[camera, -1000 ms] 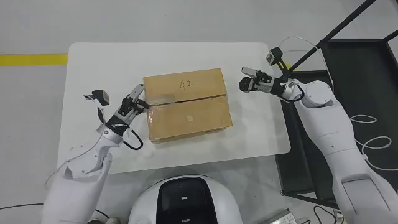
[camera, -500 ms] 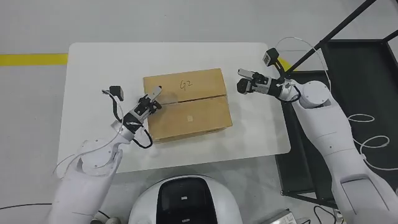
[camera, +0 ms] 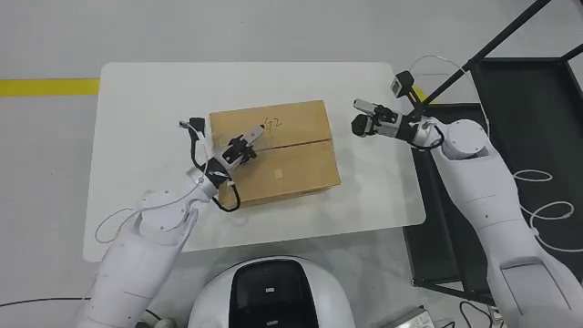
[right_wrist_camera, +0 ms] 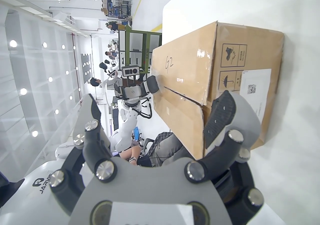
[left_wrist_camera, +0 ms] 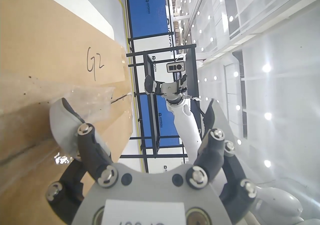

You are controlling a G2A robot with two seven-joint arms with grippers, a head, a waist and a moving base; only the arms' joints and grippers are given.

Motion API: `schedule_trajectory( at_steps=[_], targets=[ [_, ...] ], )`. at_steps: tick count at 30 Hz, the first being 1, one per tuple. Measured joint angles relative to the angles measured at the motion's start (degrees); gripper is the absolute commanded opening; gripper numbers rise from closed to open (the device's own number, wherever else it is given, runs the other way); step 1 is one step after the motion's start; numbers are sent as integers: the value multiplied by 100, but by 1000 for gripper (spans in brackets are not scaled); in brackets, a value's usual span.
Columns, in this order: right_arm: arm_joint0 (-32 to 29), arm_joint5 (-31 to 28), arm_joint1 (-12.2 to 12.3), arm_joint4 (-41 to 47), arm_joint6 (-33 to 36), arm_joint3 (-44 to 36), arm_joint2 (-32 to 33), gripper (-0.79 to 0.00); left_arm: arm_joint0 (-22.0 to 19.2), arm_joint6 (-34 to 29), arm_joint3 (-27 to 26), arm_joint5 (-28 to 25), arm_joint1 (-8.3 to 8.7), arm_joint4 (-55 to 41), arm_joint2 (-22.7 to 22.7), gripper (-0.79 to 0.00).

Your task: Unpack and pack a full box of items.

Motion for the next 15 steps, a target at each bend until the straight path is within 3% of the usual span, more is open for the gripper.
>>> schedule_trajectory(
  at_steps=[15],
  targets=[
    [-26, 55, 12, -14, -53, 20, 121, 0, -673, -87, 555, 120, -205, 27, 604, 0]
  ],
)
